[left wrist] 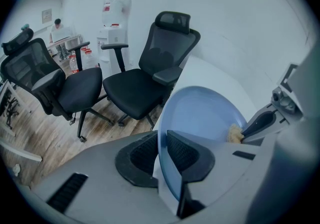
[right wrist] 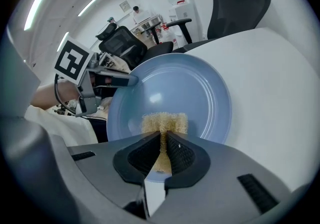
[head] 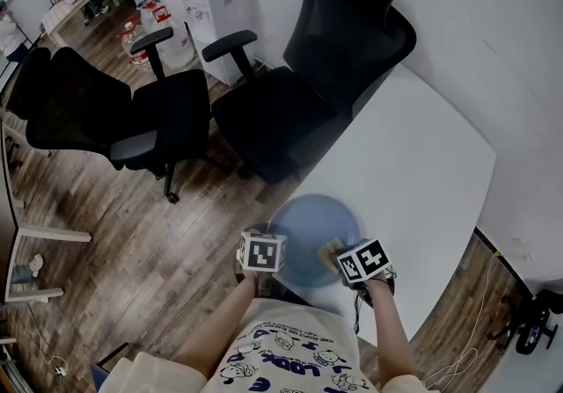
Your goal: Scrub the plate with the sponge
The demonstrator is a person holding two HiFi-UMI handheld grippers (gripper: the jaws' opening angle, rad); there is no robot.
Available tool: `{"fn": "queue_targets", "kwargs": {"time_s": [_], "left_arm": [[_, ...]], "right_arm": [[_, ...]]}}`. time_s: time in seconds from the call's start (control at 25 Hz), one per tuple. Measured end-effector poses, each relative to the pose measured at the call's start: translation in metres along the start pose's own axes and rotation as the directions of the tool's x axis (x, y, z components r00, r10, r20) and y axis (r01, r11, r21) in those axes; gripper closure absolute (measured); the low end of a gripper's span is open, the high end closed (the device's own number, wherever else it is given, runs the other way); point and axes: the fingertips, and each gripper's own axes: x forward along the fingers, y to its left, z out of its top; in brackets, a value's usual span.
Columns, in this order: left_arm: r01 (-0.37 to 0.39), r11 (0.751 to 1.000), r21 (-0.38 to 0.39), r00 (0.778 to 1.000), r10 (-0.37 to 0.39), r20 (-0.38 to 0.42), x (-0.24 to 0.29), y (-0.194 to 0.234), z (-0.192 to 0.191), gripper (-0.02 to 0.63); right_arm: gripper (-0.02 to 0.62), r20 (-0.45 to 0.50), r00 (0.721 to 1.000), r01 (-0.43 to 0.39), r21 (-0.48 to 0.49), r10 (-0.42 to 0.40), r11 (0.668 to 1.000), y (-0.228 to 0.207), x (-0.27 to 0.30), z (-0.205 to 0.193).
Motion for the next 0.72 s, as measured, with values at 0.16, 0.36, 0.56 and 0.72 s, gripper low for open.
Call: {"fn": "queue_targets", "kwargs": {"time_s": [0.16,0.36,0.56,0.72], "left_arm": [[-0.004,1.0,0.013,1.0,0.004,0.002,-0.0009,-0.0017,-0.0002,0.552],[0.007,1.0,0.01,1.0,-0.007,0.022,-0.0008,-0.003,0.0005,0.552],[0.008,1.0,0.0,1.0,-0.008,0.022,-0.0018,-0.0019,0.0004,0.552],[0.015,1.0,0.004,0.999,-0.015,0.028,-0.0007,-0.0019,0.0022,0.547]], "right_arm": [[0.549,0.012,1.0,0.027,0.016,-0.027,1.0,-0.0042,-0.0021,0.0017],[0.549,0.015,0.999,0.047,0.018,-0.047,0.999,-0.0053,-0.0015,0.0008],[0.549,0.03,0.998,0.046,0.034,-0.047,0.998,-0.0058,-0.0012,0.0013],[0.549,0.041,0.998,0.042,0.044,-0.044,0.998,-0.0066,-0.0012,0.0019]]}}
